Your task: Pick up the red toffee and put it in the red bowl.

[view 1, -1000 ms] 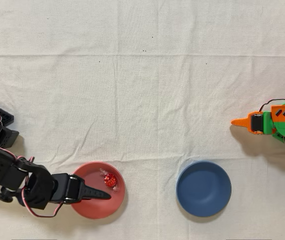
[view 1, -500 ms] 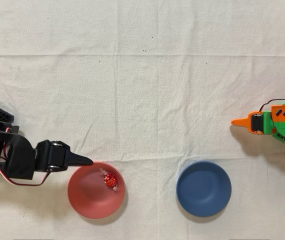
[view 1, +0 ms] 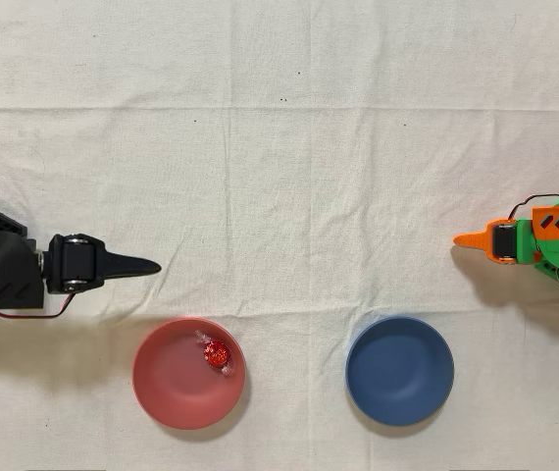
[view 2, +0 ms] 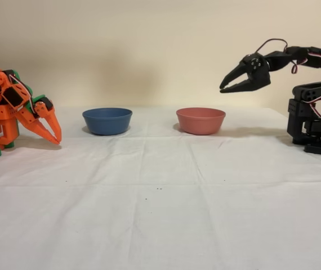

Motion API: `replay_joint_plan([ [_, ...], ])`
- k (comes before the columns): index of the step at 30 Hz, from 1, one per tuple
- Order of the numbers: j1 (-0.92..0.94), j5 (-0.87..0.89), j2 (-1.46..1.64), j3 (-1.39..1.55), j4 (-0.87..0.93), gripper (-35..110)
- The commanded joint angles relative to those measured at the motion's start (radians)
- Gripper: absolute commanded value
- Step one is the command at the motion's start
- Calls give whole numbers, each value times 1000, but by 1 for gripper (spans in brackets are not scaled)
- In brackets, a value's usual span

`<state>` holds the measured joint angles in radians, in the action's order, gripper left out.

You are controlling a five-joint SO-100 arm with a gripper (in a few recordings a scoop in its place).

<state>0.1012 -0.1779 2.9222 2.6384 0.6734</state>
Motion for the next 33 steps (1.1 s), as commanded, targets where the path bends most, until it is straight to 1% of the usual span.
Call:
replay_joint_plan([
  [1,20,12,94,63,-46,0],
  [2,20,21,106,83,-54,0],
  [3,11,-21,115,92,-14,1],
  [4,-3,-57,115,121,-23,1],
  [6,-9,-67,130,181,-66,1],
  [9,-11,-129,173,278,-179,0],
  [13,-29,-91,155,276,-190,0],
  [14,-44,-146,152,276,-179,0],
  [16,-74,-160,140,278,-199,0],
  [19,-81,69,155,270,-169,0],
  [21,-81,172,207,267,-130,0],
  [23,-89,202,293,270,-69,0],
  [25,-98,216,293,264,-25,0],
  [31,-94,255,293,324,-6,0],
  [33,-91,262,293,376,-49,1],
])
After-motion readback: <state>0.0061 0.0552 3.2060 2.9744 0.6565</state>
